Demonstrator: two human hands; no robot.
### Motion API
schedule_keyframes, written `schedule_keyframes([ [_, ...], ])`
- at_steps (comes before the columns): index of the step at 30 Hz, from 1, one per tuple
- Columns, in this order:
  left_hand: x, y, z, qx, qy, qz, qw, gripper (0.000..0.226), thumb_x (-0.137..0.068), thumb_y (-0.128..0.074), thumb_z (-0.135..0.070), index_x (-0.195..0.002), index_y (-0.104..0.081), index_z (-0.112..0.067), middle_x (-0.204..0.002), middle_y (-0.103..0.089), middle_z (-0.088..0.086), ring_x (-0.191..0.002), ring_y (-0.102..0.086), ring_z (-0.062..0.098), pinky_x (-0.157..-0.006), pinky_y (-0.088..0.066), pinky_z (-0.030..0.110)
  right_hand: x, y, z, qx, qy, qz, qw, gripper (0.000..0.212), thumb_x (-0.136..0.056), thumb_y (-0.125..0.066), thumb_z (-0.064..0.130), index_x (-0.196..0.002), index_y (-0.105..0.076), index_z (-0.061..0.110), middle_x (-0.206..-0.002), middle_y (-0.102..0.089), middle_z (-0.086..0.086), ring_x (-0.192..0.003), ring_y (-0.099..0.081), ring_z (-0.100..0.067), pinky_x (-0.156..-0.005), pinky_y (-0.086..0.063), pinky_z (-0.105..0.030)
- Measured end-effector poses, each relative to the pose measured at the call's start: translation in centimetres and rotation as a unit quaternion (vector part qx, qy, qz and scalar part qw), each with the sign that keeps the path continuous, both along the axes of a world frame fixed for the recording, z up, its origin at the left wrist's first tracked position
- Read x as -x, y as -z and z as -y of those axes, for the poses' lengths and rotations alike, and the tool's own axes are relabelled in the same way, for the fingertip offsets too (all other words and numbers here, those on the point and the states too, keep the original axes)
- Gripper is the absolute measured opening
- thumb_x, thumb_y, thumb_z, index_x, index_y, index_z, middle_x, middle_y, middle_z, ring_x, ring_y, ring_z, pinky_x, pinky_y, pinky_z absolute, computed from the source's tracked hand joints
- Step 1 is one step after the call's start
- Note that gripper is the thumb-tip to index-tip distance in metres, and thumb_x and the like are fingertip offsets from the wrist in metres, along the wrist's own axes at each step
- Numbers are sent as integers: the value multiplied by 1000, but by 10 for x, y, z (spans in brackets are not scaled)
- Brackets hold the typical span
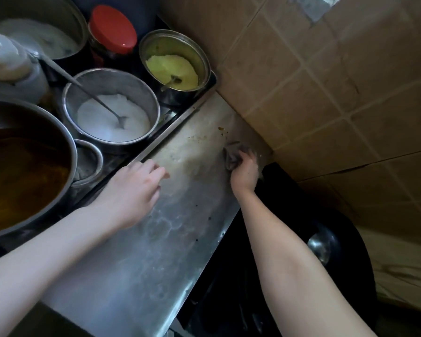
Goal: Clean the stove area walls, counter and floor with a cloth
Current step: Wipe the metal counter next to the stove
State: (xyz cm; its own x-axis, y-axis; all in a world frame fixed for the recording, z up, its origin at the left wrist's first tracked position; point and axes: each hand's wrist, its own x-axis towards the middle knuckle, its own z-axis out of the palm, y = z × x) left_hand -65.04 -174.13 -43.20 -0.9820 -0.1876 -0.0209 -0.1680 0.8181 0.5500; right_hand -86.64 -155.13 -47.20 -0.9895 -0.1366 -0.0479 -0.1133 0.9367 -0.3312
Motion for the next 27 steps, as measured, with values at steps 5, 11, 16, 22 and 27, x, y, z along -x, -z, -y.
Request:
schedule_keyframes([
  [5, -2, 3, -2, -9, -2, 13, 1000, 29, -87, -55, -17, -117, -58, -17, -115, -57, 5, -104, -54, 29, -85, -41, 37, 25, -1, 6, -18, 89, -1, 996, 45, -91, -50, 1, -134, -50, 11, -149, -35, -10, -133, -39, -28, -105, -38, -39],
  [11, -2, 2, 3, -6, -16, 15, 1000, 28, -87, -55, -18, -114, -58, -18, -113, -57, 3, -103, -54, 29, -84, -43, 40, 48, -1, 38, 8, 3, 20, 1000, 49, -89, -48, -6, -135, -50, 9, -151, -31, -11, -137, -33, -25, -109, -33, -32],
  [16, 0, 2, 3, -10, -24, 24, 999, 29, -90, -51, -19, -118, -56, -20, -118, -54, 1, -107, -51, 27, -87, -40, 39, 29, -2, 58, 42, -102, 22, 994, 47, -88, -44, -5, -131, -54, 11, -147, -40, -7, -135, -36, -23, -107, -21, -18],
  [22, 6, 3, -4, -28, -15, 47, 998, 29, -92, -48, -21, -121, -53, -20, -122, -51, 1, -114, -48, 25, -92, -36, 38, -17, 9, 36, 78, -209, 39, 974, 39, -92, -45, 1, -129, -57, 10, -147, -40, -9, -138, -32, -22, -113, -22, -24],
  [27, 7, 3, -8, -31, -13, 48, 998, 29, -92, -49, -20, -120, -54, -20, -120, -53, 1, -110, -50, 26, -91, -37, 38, -10, 13, 20, 88, -185, 13, 979, 37, -93, -43, 1, -125, -60, 11, -145, -43, -10, -135, -38, -21, -108, -26, -20],
])
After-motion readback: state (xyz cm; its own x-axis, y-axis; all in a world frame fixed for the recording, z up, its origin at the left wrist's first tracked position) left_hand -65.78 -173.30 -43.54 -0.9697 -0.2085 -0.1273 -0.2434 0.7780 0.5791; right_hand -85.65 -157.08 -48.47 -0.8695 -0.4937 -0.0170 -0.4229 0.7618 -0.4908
